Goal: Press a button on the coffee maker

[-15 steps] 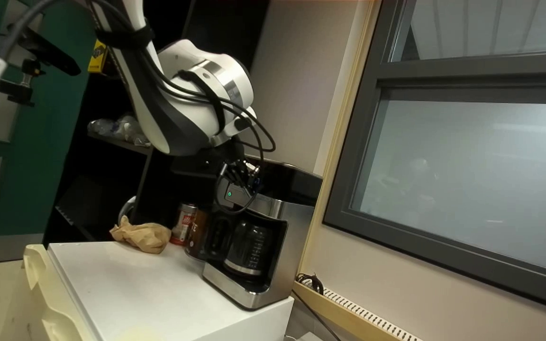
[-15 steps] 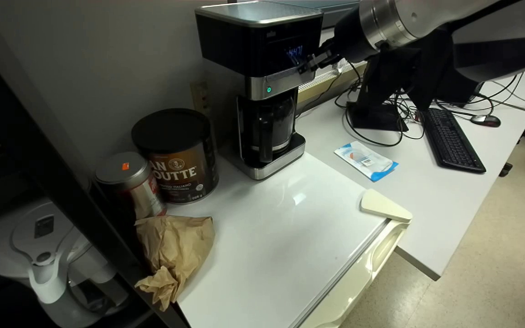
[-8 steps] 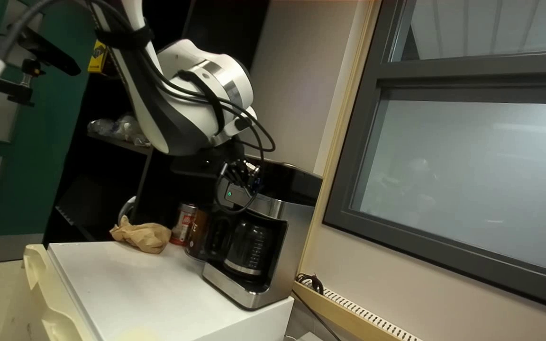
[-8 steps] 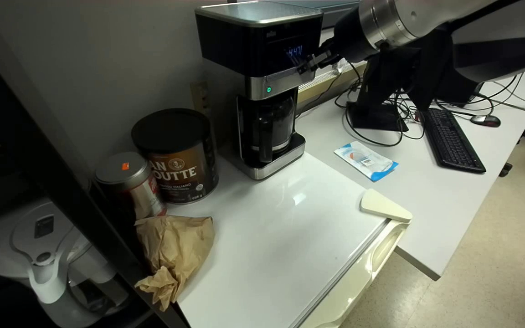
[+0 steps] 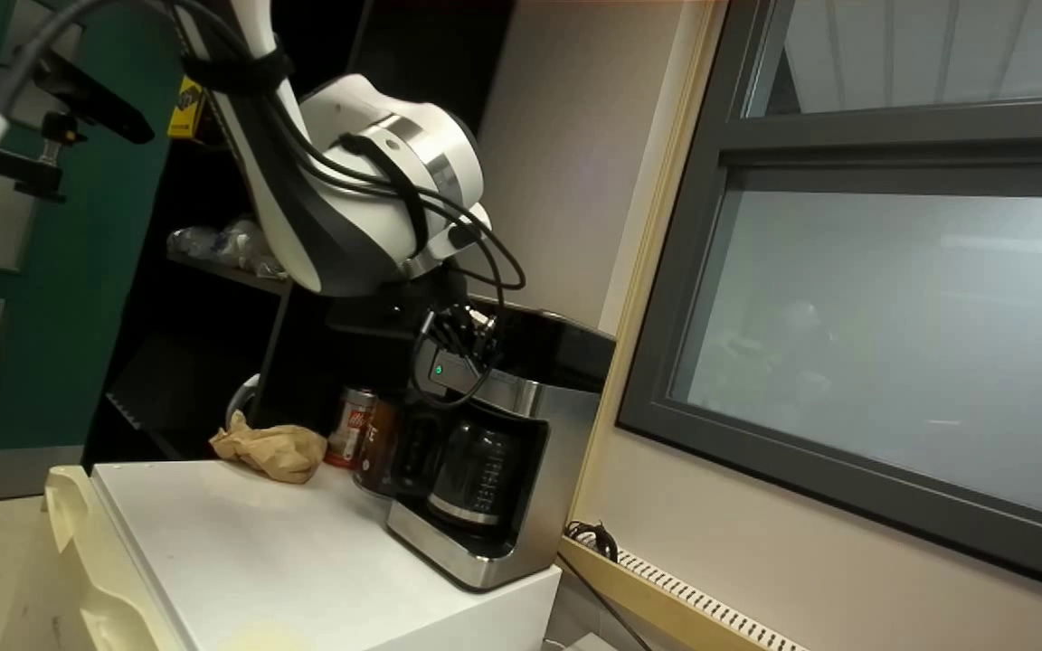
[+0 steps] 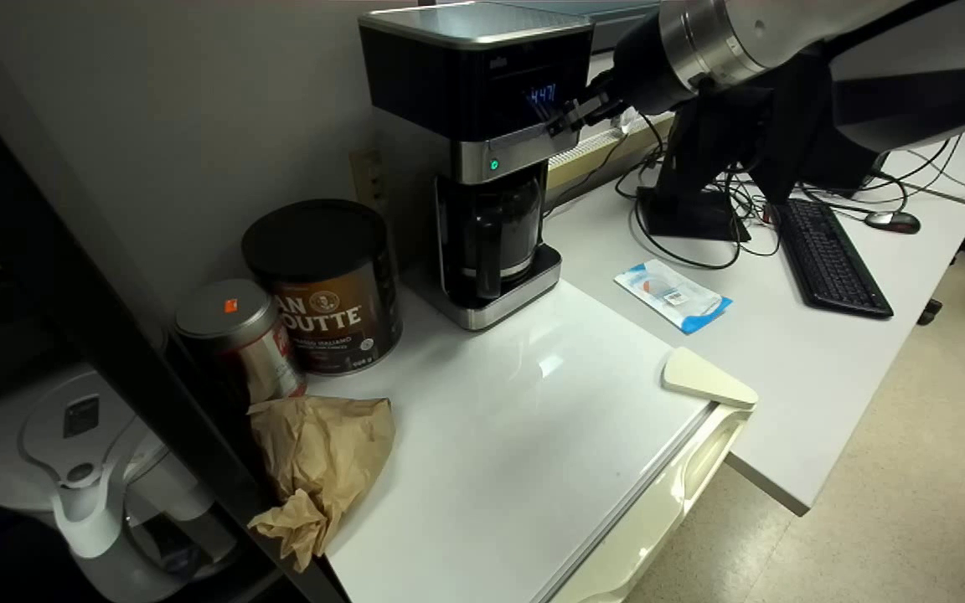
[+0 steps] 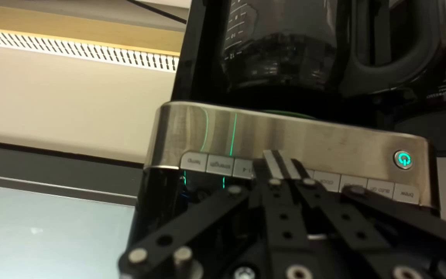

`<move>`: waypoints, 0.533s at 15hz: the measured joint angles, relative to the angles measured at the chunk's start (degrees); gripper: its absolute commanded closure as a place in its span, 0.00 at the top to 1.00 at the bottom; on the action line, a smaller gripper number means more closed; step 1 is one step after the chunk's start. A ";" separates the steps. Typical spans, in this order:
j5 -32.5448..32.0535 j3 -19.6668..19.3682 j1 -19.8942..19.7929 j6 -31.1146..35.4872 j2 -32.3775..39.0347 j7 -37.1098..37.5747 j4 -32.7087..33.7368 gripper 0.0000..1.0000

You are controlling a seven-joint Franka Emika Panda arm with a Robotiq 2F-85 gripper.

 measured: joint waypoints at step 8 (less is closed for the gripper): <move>0.98 0.00 -0.11 0.00 0.34 -0.72 0.00 0.01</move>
